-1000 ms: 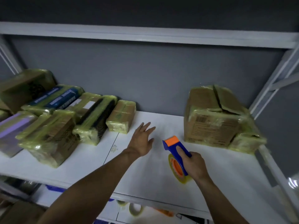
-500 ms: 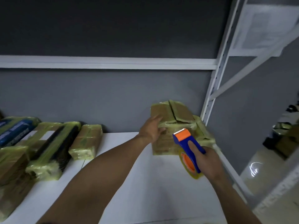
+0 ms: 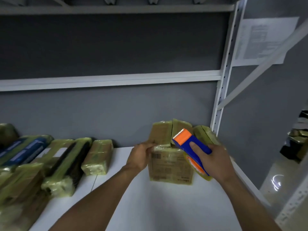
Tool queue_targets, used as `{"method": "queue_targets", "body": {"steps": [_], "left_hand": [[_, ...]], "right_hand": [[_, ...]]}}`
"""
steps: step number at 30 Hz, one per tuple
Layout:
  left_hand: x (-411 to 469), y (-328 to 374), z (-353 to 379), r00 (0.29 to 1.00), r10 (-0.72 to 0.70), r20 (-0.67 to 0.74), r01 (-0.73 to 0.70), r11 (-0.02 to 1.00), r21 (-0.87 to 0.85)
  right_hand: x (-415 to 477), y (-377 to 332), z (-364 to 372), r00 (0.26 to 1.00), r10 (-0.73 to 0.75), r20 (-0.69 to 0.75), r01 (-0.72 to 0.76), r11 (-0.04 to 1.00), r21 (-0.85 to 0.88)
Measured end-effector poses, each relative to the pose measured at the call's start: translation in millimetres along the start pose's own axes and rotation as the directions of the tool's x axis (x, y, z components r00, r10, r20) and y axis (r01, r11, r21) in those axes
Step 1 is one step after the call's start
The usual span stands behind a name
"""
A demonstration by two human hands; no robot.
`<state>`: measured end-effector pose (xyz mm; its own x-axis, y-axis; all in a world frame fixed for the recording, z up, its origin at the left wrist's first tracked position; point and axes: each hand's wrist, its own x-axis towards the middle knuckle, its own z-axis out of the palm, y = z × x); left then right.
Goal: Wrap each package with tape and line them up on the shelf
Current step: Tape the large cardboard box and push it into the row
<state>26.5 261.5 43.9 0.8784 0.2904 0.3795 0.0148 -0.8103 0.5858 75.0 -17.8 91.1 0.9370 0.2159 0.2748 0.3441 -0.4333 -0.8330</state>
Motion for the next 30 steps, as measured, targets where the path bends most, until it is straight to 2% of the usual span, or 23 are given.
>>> {"method": "queue_targets", "body": {"steps": [4,8,10,13,16,18,21,24,30], "left_hand": [[-36.8,-21.6,-33.2,0.997,0.068,-0.037,-0.073,0.986,-0.152],[-66.5,-36.4,-65.4,0.999,0.035,0.017,-0.03,0.968,-0.248],[-75.8,-40.4,-79.1,1.0,0.004,-0.005,-0.005,0.976,-0.216],[-87.6,-35.6,-91.5,0.999,-0.009,-0.054,0.005,0.997,-0.08],[-96.7,-17.0,-85.3,0.985,-0.1,-0.14,0.075,0.983,-0.17],[-101.0,-3.6,-73.1,0.989,-0.115,-0.093,0.094,0.974,-0.205],[-104.2,2.0,-58.8,0.989,-0.146,-0.017,0.144,0.986,-0.085],[-100.4,-7.8,-62.1,0.993,-0.114,0.017,0.114,0.992,-0.057],[-91.4,-16.2,-94.2,0.962,-0.122,0.245,0.178,0.959,-0.22]], "right_hand": [[-1.6,-36.1,5.8,0.996,-0.09,0.019,0.091,0.996,-0.009],[-3.9,-68.4,11.9,0.979,-0.195,0.051,0.195,0.981,0.011],[-3.9,-76.3,17.8,0.973,-0.214,0.091,0.213,0.977,0.02],[-5.0,-81.5,28.6,0.966,-0.188,0.177,0.186,0.982,0.028],[-2.9,-77.5,37.6,0.947,-0.179,0.267,0.161,0.983,0.088],[2.7,-74.7,37.3,0.942,-0.172,0.287,0.144,0.983,0.118],[12.3,-74.7,34.6,0.93,-0.176,0.322,0.132,0.979,0.155],[22.8,-80.0,36.3,0.924,-0.193,0.33,0.14,0.974,0.177],[55.7,-98.9,51.8,0.879,-0.206,0.43,0.2,0.978,0.061]]}}
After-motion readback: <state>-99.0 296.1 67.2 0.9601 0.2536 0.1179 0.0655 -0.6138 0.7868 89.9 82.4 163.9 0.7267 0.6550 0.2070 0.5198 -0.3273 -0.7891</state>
